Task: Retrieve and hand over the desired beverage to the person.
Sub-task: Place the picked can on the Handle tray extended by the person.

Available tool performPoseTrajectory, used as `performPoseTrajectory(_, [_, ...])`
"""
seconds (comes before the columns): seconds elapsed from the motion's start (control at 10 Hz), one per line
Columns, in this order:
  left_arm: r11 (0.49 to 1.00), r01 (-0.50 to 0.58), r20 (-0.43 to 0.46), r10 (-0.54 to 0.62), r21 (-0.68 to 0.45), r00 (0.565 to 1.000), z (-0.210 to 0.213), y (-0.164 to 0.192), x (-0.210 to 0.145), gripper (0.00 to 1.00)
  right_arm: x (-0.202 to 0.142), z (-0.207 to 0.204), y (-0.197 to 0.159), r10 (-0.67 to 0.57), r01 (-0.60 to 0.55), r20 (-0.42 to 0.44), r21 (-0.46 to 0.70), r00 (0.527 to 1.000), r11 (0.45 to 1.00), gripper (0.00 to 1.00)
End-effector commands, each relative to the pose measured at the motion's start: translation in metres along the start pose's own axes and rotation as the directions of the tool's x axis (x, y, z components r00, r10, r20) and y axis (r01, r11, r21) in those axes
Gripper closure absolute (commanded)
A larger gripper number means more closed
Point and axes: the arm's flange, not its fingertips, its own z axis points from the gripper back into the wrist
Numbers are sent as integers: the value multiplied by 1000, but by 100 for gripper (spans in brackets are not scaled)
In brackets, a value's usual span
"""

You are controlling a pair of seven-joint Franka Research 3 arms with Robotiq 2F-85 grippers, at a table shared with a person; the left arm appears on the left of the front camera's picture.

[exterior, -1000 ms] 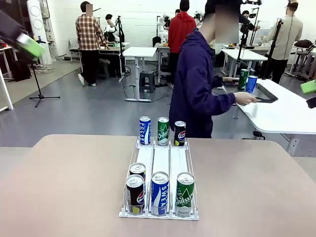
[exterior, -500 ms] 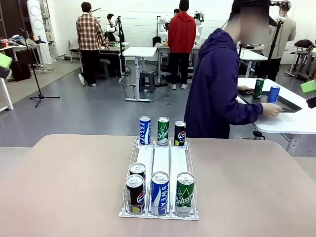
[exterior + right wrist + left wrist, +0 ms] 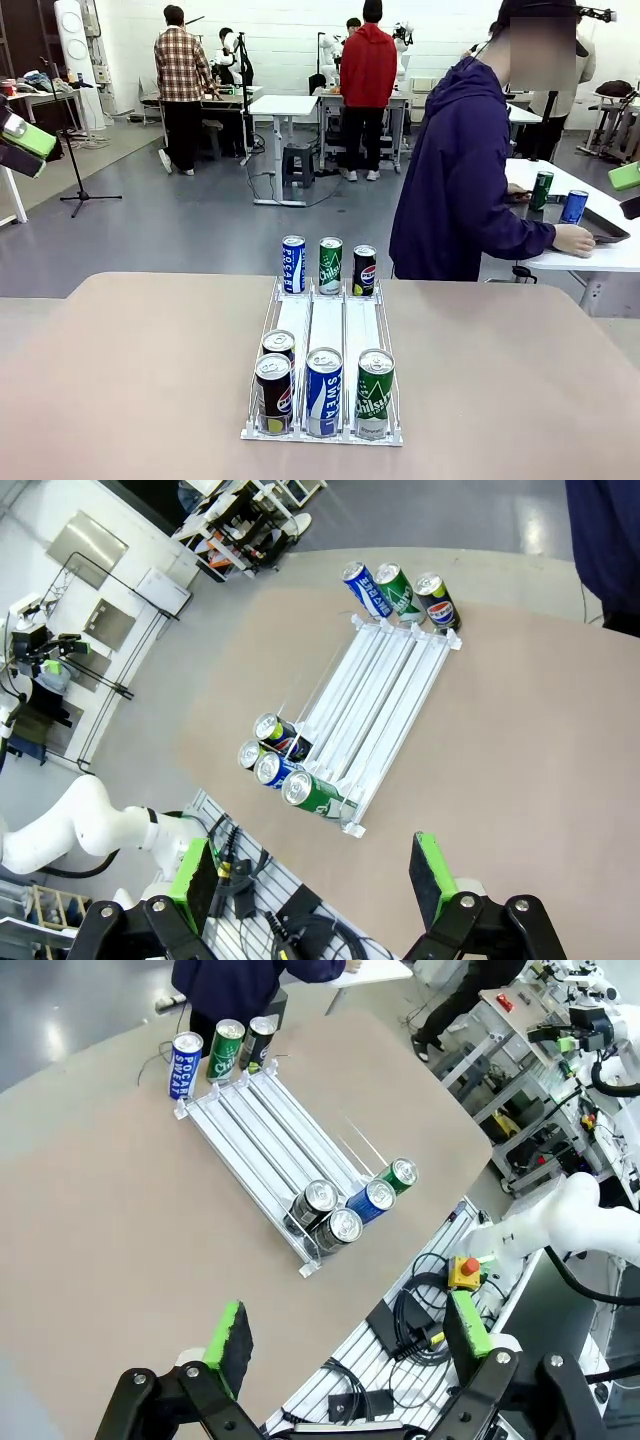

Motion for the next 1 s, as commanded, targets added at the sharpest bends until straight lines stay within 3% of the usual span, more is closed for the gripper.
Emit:
performPoseTrajectory(0.0, [1000, 9, 8, -9, 0, 1000, 2, -4, -4, 0, -1, -3, 0, 5, -5, -5, -13, 1000, 1000, 0])
performPoseTrajectory(0.9, [1000, 9, 8, -9, 0, 1000, 2, -4, -4, 0, -1, -3, 0, 5, -5, -5, -13, 1000, 1000, 0])
